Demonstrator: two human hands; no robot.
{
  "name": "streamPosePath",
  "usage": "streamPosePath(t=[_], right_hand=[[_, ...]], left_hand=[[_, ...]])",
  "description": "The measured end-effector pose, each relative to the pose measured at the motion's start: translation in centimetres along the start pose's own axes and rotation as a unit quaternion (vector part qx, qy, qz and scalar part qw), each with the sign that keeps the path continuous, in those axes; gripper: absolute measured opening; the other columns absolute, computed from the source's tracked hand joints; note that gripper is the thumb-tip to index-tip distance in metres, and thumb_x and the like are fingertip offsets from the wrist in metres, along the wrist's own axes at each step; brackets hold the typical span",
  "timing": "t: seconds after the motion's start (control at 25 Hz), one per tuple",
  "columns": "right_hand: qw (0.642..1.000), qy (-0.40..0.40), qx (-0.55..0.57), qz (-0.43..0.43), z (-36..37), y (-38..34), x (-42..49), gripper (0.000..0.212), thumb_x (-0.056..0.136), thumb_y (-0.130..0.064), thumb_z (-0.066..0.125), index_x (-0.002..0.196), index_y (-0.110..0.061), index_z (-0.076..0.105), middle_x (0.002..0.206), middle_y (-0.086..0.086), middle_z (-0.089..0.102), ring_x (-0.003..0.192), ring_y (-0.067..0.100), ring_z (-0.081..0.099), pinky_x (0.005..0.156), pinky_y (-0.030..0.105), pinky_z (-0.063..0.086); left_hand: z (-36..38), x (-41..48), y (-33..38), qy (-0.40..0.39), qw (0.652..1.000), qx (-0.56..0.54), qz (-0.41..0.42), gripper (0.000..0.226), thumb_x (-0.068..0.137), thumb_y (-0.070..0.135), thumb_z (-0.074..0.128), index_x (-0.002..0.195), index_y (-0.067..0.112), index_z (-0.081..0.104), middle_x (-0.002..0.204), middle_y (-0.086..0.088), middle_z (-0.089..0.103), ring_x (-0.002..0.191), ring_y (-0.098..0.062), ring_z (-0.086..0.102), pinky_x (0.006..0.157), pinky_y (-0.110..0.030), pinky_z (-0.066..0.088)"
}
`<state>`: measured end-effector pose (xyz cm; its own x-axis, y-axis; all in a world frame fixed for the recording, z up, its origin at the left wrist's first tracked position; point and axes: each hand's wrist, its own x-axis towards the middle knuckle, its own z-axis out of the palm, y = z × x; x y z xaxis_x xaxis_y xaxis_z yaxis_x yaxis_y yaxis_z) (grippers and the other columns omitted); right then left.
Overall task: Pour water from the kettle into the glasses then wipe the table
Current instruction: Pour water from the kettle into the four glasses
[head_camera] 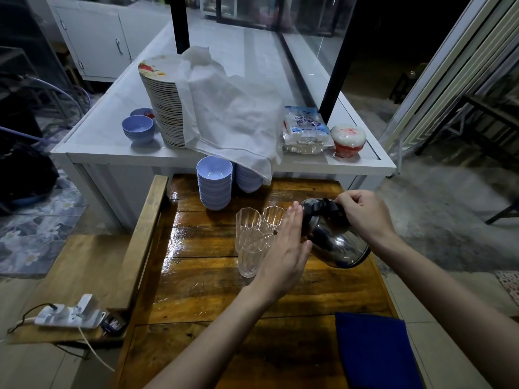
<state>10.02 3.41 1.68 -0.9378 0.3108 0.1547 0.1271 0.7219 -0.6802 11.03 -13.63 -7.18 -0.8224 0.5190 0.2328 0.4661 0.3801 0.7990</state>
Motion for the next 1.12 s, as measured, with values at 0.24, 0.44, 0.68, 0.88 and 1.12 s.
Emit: streamPosePath(t=[0.24,0.44,0.68,0.88,1.12], right_hand=[[1.0,0.003,-0.015,-0.016,0.1,0.2,0.4,0.037,0.092,-0.024,0.055,0.065,-0.003,0.069,0.066,0.019,0.066,0.068,0.033,0.062,0.058,0.037,0.048],[0.999,0.01,-0.038,-0.032,0.1,-0.3,0.6,0.038,0.087,-0.024,0.054,0.059,-0.001,0.063,0.06,0.018,0.062,0.063,0.033,0.059,0.057,0.042,0.047],[0.999,0.006,-0.041,-0.034,0.0,-0.6,0.9,0.037,0.085,-0.027,0.054,0.056,-0.005,0.059,0.056,0.014,0.06,0.058,0.029,0.057,0.055,0.041,0.046],[0.999,0.0,-0.038,-0.037,-0.5,-1.1,0.8,0.039,0.088,-0.022,0.055,0.05,-0.013,0.058,0.051,0.004,0.055,0.052,0.015,0.049,0.052,0.029,0.037],[0.996,-0.007,-0.056,-0.064,-0.4,-1.4,0.7,0.037,0.091,-0.023,0.055,0.055,-0.017,0.062,0.055,0.002,0.06,0.056,0.016,0.055,0.052,0.027,0.04]], left_hand=[[0.3,-0.1,-0.1,0.004,1.0,-0.007,-0.001,0.066,0.104,0.028,0.035,0.153,0.023,-0.01,0.161,0.009,-0.015,0.147,-0.001,-0.014,0.121,-0.022,-0.002],[0.4,0.1,-0.5,0.017,1.0,-0.006,-0.001,0.066,0.104,0.027,0.036,0.154,0.02,-0.006,0.162,0.007,-0.012,0.148,-0.003,-0.012,0.123,-0.029,0.003],[0.2,0.1,-0.4,0.024,1.0,-0.008,-0.005,0.066,0.104,0.027,0.037,0.154,0.019,-0.005,0.163,0.006,-0.011,0.148,-0.003,-0.011,0.123,-0.029,0.003],[0.0,0.2,-0.2,0.019,1.0,-0.007,-0.002,0.065,0.104,0.027,0.036,0.155,0.019,-0.005,0.161,0.009,-0.013,0.148,-0.002,-0.012,0.123,-0.028,0.002],[0.0,0.0,-0.3,0.021,1.0,-0.007,-0.004,0.066,0.104,0.027,0.036,0.154,0.018,-0.005,0.161,0.008,-0.013,0.148,-0.003,-0.012,0.122,-0.024,0.0]])
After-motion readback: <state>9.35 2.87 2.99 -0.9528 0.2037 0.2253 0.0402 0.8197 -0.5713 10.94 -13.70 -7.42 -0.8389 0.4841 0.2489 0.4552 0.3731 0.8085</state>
